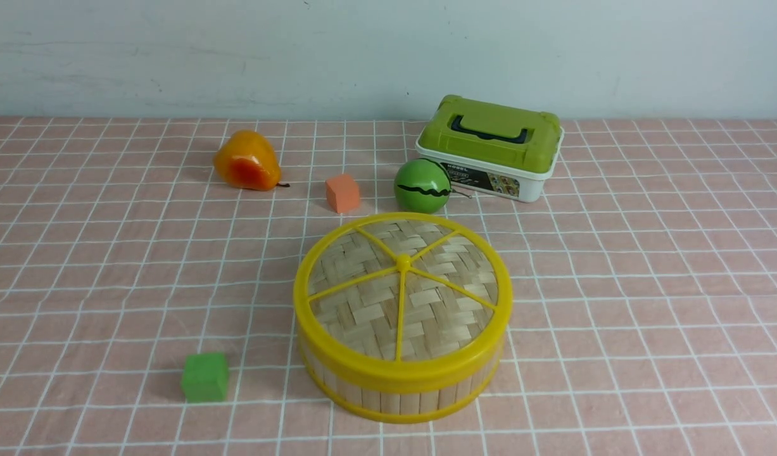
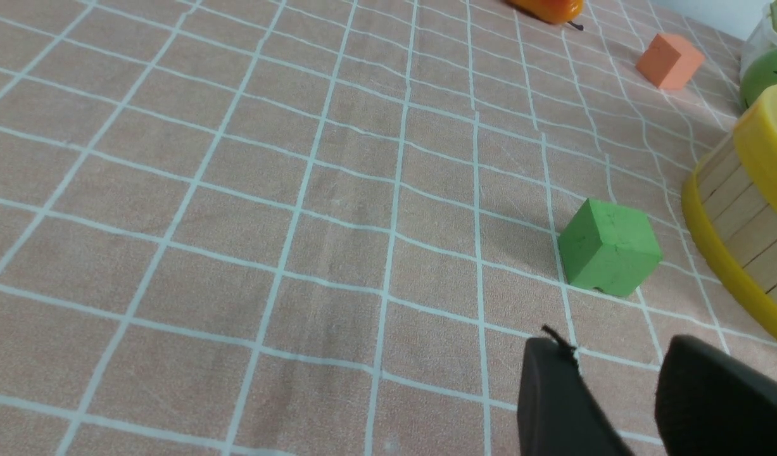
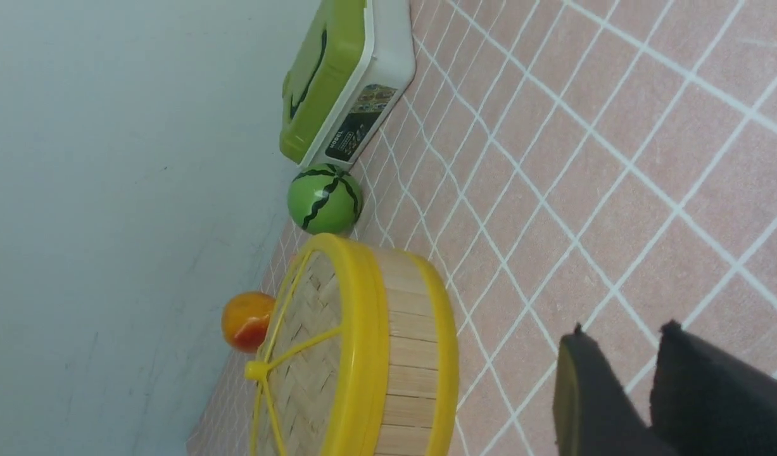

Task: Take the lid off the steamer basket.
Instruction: Use the right arm to lift the lid of the steamer

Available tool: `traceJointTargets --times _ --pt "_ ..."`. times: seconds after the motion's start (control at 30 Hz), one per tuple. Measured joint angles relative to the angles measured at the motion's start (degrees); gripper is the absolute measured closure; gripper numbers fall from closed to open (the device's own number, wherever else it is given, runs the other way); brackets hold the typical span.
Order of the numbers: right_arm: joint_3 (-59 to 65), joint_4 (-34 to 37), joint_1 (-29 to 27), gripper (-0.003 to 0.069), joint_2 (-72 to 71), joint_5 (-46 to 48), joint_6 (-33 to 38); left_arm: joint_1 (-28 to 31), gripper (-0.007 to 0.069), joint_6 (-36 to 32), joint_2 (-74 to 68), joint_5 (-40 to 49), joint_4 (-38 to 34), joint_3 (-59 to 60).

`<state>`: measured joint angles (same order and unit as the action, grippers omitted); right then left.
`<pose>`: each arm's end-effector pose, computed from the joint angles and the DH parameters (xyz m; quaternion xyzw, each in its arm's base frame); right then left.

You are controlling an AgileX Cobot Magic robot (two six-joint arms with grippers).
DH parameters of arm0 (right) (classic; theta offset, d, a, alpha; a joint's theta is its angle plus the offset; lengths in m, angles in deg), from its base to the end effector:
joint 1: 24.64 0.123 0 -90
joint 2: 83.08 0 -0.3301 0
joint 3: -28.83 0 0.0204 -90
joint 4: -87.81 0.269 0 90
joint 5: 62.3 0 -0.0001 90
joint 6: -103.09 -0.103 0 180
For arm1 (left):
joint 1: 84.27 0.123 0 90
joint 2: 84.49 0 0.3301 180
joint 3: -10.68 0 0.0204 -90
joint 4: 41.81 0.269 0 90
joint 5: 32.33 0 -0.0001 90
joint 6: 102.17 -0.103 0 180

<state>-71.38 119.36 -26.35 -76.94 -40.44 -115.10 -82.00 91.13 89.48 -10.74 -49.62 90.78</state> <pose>0.0369 0.0190 0.1719 0.4008 0.6816 0.3964 0.4664 0.0370 -0.0037 0.1651 -0.1452 0.7934 -0.1139 0.5801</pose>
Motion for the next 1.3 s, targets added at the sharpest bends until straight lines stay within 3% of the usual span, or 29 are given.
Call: traceJointTargets --times 0.13,0.2,0.23,0.27,0.37,0.4,0.5,0.7,0.9,1.1,1.3 --pt "-0.62 -0.55 0.00 0.0518 0.00 0.34 7.78 0.00 0.0386 0.00 0.00 0.00 0.00 0.00" --pt "-5.83 -1.82 0.00 0.0536 0.30 2.37 17.62 0.00 0.0386 0.00 0.00 0.00 0.00 0.00" --pt "-6.40 -2.08 0.00 0.0543 0.44 2.57 18.38 0.00 0.0386 0.00 0.00 0.00 0.00 0.00" --pt "-12.56 -3.77 0.00 0.0582 3.37 5.27 25.26 0.00 0.0386 0.00 0.00 0.00 0.00 0.00" --pt "-19.84 -6.61 0.00 0.0643 8.81 9.76 32.27 0.00 0.0386 0.00 0.00 0.00 0.00 0.00" --pt "-27.87 -9.76 0.00 0.0669 15.77 15.63 39.40 0.00 0.0386 0.00 0.00 0.00 0.00 0.00" --pt "-41.38 -12.72 0.00 0.0683 28.24 26.31 50.14 0.00 0.0386 0.00 0.00 0.00 0.00 0.00" --pt "-61.31 -12.91 0.00 0.0684 48.98 39.96 63.13 0.00 0.0386 0.00 0.00 0.00 0.00 0.00" --pt "-75.22 -8.98 2.10 0.0668 65.92 48.60 66.11 0.00 0.0386 0.00 0.00 0.00 0.05 0.00" --pt "-87.42 -13.50 19.10 0.0664 79.32 49.41 65.11 0.00 0.0386 0.00 0.00 0.04 0.23 0.00" --pt "-98.57 -27.16 32.78 0.0652 92.69 49.75 53.62 0.00 0.0386 0.00 0.00 0.04 0.23 0.00"
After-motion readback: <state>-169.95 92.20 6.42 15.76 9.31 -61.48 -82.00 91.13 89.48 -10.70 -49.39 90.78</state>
